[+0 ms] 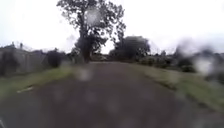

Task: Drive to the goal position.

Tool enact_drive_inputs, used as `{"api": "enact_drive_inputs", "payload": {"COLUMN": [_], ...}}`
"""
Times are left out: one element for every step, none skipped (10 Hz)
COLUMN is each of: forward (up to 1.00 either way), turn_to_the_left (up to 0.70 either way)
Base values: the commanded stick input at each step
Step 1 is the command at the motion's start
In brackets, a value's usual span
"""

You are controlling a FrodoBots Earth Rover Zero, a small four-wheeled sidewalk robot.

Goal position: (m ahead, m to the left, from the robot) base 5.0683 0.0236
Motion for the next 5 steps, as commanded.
{"api": "enact_drive_inputs", "payload": {"forward": [1.0, 1.0, 1.0, 1.0, 1.0], "turn_to_the_left": [0.0, 0.0, 0.0, 0.0, 0.0]}}
